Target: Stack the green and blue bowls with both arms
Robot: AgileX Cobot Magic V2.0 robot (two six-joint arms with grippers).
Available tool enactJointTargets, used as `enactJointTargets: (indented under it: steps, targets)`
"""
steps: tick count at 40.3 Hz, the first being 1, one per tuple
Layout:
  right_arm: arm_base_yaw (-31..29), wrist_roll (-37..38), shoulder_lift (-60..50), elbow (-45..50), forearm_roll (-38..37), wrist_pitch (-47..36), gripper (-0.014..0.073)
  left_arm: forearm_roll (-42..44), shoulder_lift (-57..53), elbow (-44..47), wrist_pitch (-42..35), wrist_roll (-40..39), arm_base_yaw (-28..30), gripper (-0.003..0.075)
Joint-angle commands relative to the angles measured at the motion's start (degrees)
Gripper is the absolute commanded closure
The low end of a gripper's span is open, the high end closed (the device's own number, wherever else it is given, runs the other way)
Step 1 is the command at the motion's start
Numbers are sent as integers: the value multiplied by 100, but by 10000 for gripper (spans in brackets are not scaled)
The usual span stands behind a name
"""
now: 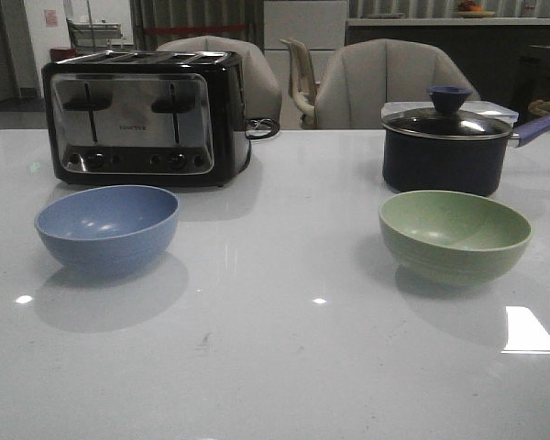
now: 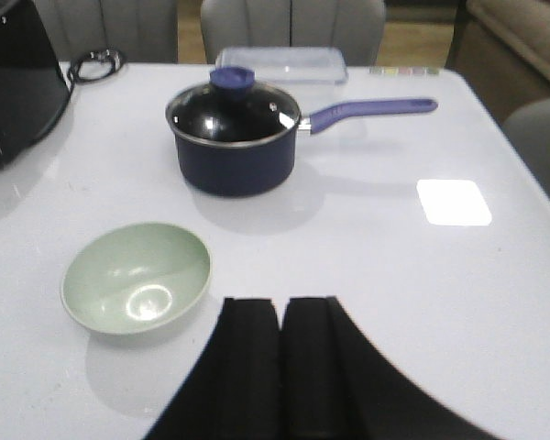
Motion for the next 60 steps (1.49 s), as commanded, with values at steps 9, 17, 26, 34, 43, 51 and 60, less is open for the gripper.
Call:
enactJointTargets:
  steps: [9,17,26,34,43,51,60]
  targets:
    - [20,-6,1394,-215,-5,-339,559,-43,1075,-208,191,-37,1,620]
    - [20,-6,2008,-215,-5,-339,559,-43,1608,-208,288,-37,1,620]
    - [20,-33,2400,-215,-5,-275,445,-43,2005,-208,411,-37,1,610]
    - [20,-33,2493,-215,-5,-291,48,-43,1995,-208,337,-37,1,323]
    - [20,-33,2493,-215,99,-292,-26,-43,1995,-208,328,-37,1,135]
    - [25,-195,2652,-280,604,-308,-26,-43,1995,-208,328,-37,1,135]
    - [272,-771,3349,-628,1306,-315,-26,-43,1995,-208,328,-37,1,135]
